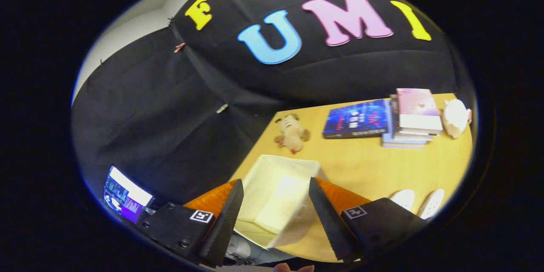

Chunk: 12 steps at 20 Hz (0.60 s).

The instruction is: Open the storage box then place both shoes into the box .Put the left shoe in first, then the right shoe, with the right side of both shoes facing outward in a uniform manner.

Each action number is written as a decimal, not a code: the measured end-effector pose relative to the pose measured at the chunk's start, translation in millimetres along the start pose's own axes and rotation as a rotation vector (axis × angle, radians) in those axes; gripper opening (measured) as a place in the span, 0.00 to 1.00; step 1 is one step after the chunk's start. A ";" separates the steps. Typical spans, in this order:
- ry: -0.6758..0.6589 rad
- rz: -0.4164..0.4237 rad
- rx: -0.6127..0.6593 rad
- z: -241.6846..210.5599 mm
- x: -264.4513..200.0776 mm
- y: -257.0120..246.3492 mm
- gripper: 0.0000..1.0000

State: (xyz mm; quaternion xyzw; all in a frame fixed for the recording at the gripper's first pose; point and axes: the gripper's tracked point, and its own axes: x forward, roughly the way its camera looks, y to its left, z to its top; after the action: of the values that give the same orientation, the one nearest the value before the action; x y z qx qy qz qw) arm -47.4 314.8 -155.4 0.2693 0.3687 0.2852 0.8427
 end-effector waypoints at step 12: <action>0.304 -0.390 0.192 -144.2 -37.2 -219.2 0.92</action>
State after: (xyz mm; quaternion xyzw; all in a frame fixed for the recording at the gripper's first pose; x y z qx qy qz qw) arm -118.3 173.0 -367.7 0.2259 0.5612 0.1185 0.7874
